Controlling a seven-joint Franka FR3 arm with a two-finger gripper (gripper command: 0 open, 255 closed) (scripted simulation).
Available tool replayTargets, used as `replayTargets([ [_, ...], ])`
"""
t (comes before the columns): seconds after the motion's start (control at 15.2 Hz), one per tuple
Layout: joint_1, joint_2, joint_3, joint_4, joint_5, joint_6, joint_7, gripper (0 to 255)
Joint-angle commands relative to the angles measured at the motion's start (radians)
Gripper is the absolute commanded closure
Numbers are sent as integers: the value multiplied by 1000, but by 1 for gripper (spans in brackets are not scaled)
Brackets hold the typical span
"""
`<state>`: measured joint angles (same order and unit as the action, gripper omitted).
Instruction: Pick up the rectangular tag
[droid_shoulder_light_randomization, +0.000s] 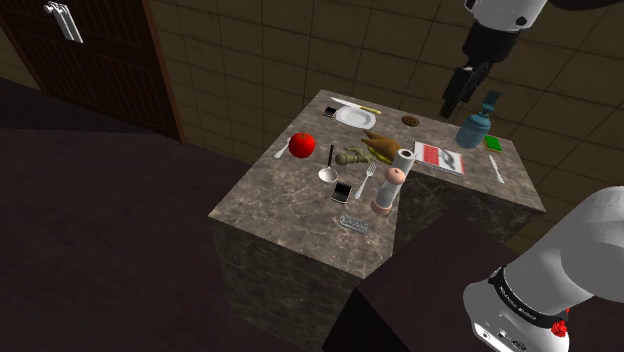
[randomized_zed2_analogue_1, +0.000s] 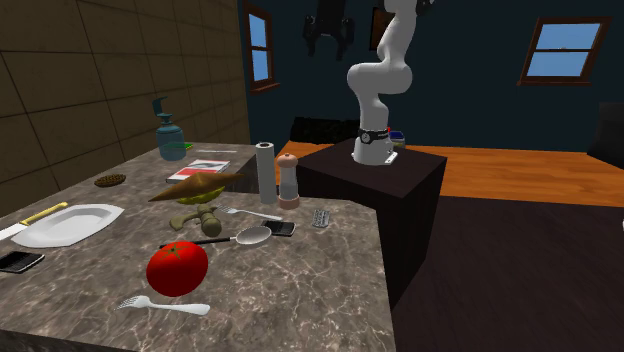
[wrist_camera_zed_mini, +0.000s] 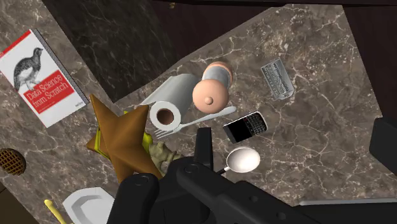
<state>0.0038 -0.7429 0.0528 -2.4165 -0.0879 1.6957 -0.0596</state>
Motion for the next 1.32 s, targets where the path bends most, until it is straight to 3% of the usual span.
replayTargets([
  [0.0, 0, 0, 0, 0, 0, 0, 0, 0],
  [0.66, 30, 142, -21, -232, 11, 368, -46, 0],
  [1.25, 54, 429, -30, -324, 17, 741, -88, 0],
])
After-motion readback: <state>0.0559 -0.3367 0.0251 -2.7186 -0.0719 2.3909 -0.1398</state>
